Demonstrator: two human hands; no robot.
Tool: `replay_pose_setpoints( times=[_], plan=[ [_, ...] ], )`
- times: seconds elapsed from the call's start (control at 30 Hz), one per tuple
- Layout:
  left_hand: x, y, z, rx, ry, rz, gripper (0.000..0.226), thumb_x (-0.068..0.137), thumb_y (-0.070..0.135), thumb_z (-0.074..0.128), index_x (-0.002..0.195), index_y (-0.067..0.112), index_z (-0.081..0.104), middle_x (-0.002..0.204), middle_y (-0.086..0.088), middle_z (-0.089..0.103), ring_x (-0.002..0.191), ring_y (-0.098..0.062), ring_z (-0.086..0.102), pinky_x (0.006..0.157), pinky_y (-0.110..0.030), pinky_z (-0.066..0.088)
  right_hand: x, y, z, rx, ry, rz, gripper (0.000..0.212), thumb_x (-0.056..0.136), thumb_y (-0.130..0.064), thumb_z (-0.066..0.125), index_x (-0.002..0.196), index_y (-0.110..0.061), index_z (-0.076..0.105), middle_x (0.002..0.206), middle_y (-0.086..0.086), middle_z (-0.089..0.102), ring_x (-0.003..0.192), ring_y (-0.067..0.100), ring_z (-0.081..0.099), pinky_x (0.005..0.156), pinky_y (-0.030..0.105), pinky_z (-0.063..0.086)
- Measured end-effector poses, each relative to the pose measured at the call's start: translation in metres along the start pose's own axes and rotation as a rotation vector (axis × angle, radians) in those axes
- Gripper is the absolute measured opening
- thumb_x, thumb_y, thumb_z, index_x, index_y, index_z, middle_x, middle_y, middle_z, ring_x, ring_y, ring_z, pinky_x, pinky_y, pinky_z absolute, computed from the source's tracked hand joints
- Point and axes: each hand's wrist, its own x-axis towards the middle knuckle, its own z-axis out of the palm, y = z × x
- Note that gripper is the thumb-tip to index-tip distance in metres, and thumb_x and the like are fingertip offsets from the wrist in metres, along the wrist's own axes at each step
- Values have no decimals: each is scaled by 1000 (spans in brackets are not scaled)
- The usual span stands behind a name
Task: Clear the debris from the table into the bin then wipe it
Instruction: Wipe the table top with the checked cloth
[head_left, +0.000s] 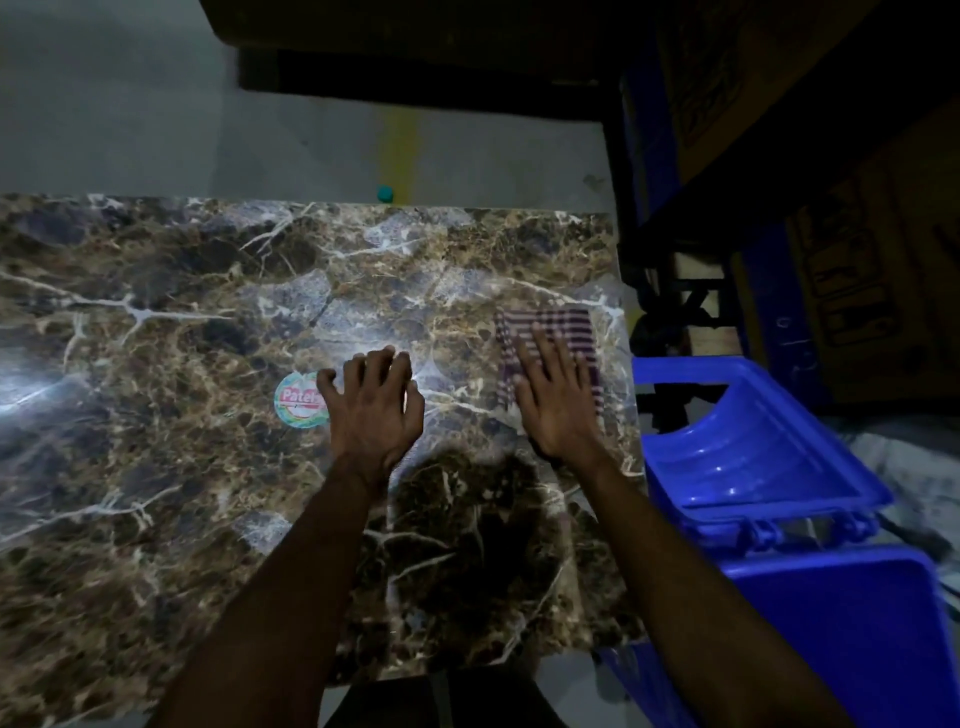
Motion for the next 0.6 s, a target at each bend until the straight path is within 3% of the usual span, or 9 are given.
replay_pose_setpoints(
  times=[0.1,0.27,0.33,0.5,0.6],
  plan=[
    [3,20,2,18,22,-130,26,98,38,44,113,20,55,118,-2,52,113,-32,47,107,-58,29,-17,36,-10,-9,44,144,56,111,-47,19,165,-40,6,174,-7,2,161,19,-1,128,51,5],
    [2,21,11,15,90,-143,29,98,36,43,117,18,56,117,-4,52,114,-34,49,108,-59,28,56,55,-23,-8,143,391,62,106,-49,17,165,-30,18,173,3,15,159,31,14,124,57,17],
    [3,23,10,12,71,-130,34,98,35,46,127,21,53,126,-3,51,117,-34,47,108,-59,27,81,43,-20,-14,159,367,64,104,-50,16,164,-28,22,172,4,17,159,32,14,125,58,15],
    [6,17,12,-32,22,-5,53,99,30,46,151,22,41,154,-5,40,138,-39,37,114,-58,27,48,20,-2,-24,94,36,57,111,-46,20,165,-32,16,174,-3,7,161,25,2,127,53,8],
    [7,17,15,-129,25,-19,57,99,28,44,156,24,39,166,-1,31,153,-32,26,122,-57,20,14,39,-6,-25,75,35,56,111,-47,21,165,-37,11,174,-7,4,161,19,0,128,48,4]
  ],
)
